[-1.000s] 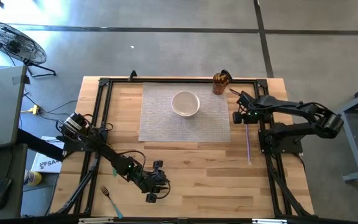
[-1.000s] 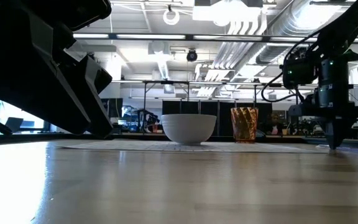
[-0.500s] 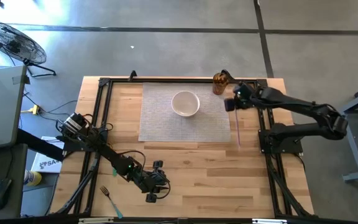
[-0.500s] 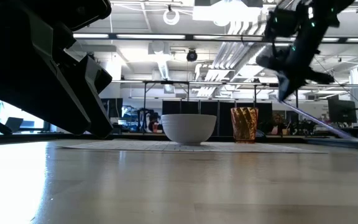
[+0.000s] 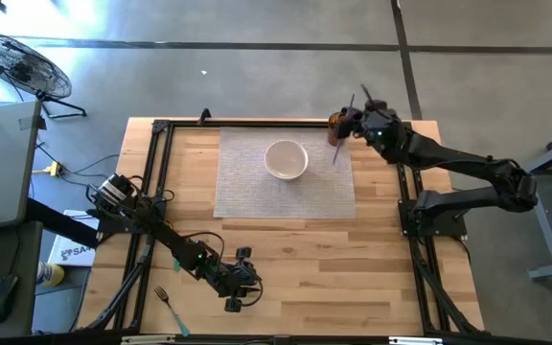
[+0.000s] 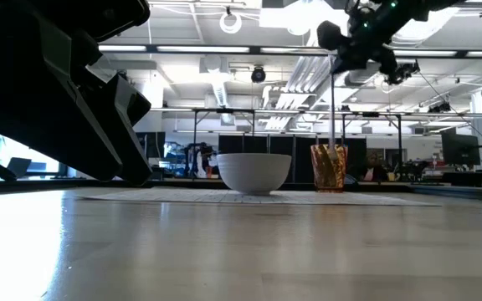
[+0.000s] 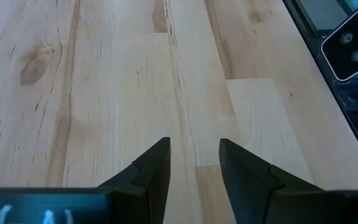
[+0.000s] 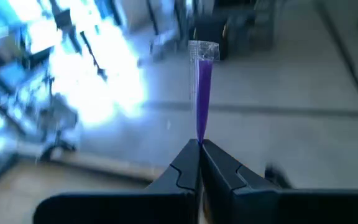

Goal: Pick & Place Utensil
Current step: Put the purple drinking straw into the brown glass

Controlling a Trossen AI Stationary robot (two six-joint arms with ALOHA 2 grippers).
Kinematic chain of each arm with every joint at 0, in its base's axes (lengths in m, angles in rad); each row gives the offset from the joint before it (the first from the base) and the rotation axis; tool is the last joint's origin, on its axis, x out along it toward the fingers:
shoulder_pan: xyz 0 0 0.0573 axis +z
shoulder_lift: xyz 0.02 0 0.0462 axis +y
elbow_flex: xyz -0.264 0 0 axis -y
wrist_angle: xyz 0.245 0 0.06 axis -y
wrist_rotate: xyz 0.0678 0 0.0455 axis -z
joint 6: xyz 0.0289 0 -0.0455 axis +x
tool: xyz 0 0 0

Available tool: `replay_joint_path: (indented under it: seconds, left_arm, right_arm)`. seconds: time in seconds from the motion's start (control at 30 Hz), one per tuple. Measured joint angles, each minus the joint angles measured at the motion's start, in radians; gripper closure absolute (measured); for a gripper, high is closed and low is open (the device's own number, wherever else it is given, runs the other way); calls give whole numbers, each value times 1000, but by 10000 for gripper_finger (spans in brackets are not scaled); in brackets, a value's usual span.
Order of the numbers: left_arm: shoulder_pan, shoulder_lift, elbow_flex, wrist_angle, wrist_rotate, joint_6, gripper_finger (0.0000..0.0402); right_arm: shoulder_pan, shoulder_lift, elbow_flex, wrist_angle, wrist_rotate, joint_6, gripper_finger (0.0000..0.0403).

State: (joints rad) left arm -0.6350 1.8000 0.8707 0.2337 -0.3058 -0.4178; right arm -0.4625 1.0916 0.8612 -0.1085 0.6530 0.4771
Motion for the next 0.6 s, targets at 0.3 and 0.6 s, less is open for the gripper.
replay_joint_path:
  seconds: [0.3, 0.6]
  left_arm:
    - [0, 0, 0, 0, 0, 0, 266]
    - [0, 0, 0, 0, 1, 0, 266]
  right_arm:
    - [-4, 2, -64, 411, 212, -282, 401]
    - [-93, 9, -234, 837, 136, -462, 402]
